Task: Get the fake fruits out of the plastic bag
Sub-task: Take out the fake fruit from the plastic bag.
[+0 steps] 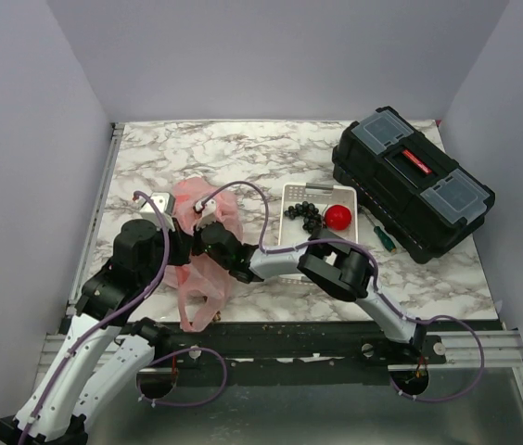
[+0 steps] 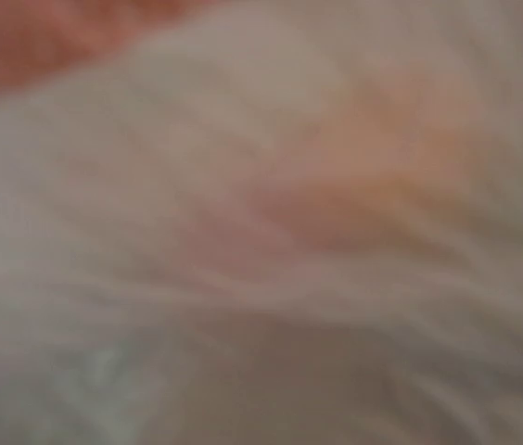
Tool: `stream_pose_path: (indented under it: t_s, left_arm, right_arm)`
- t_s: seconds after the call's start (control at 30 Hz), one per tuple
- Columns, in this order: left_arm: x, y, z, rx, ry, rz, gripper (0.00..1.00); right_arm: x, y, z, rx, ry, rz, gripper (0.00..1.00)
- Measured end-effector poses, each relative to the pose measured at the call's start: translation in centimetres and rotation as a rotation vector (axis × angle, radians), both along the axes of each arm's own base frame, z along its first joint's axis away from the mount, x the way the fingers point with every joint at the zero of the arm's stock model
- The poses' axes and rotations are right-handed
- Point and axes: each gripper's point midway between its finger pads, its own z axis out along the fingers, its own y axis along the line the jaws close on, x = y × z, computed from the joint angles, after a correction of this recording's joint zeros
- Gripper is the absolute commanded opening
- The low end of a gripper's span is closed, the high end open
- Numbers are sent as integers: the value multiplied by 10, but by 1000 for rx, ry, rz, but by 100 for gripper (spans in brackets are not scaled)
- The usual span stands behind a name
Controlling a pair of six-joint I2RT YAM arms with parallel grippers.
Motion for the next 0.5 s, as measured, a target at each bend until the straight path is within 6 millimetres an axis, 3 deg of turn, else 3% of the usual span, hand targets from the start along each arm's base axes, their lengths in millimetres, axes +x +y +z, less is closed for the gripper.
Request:
stream_pose_path:
  t_s: [0.2,0.33,0.5]
  left_arm:
    - [0,0,-7,12,5,-8,0]
    - [-1,0,-9,13,1,-11,0]
    - [-2,0,-13,12,3,-17,0]
  right_arm:
    - [10,-2,-4,-1,6,-64,50]
    - [16,-9,-5,-1,4,-107,24]
    - [25,-27,-6,7,9,-163,16]
